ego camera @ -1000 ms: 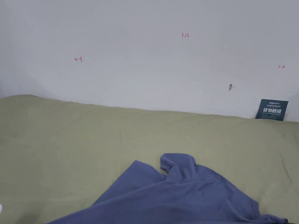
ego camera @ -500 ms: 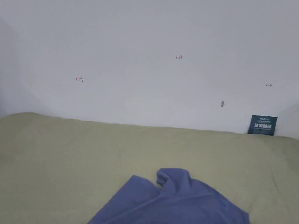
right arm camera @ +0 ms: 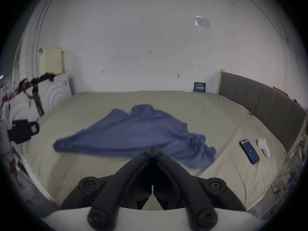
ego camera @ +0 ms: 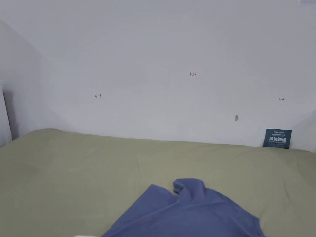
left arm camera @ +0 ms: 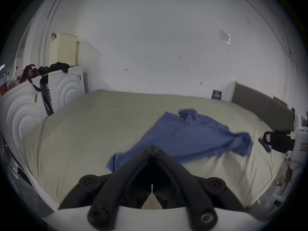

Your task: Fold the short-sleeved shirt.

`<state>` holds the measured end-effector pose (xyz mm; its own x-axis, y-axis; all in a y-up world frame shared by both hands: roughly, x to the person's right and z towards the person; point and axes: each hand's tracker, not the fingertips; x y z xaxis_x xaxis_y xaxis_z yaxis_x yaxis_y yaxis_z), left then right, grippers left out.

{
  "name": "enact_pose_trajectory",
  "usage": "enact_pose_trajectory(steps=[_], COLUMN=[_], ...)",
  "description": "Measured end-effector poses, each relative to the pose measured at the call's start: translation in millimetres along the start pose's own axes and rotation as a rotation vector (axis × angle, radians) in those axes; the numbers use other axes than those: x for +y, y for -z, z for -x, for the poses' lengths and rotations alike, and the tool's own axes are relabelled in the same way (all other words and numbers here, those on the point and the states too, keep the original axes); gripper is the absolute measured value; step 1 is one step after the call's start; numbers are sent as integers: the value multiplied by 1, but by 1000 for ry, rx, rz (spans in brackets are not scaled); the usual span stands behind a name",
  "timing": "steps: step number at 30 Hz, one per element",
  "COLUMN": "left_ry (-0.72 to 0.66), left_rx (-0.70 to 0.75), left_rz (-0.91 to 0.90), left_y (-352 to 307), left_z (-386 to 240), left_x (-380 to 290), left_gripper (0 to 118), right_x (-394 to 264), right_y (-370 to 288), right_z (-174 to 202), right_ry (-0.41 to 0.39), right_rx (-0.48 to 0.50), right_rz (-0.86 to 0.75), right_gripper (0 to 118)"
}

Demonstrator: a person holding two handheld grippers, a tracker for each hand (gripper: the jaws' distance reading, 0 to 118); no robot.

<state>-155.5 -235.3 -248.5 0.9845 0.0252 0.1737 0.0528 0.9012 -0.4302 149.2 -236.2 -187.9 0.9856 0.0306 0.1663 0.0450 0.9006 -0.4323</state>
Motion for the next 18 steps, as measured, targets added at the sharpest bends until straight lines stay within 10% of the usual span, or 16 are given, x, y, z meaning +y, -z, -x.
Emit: enact_pose_trajectory(steps=[11, 12, 15, 18], left_ry=[0, -19, -58, -136], left_rx=[-4, 12, 43, 67], left_rz=[147, 127, 123, 164], left_y=[-12, -6, 27, 73], left_z=[-6, 2, 28, 61], left_x=[-61, -54, -34, -18], left_gripper=[1, 15, 106, 118], right_x=[-50, -45, -28, -14], right_y=[-19, -16, -8, 1], right_z=[44, 42, 36, 26], right_ry=[21, 26, 23, 65], right_rx=[121, 119, 118, 129], right_rz=[112, 102, 65, 50], right_gripper=[1, 1, 1, 1])
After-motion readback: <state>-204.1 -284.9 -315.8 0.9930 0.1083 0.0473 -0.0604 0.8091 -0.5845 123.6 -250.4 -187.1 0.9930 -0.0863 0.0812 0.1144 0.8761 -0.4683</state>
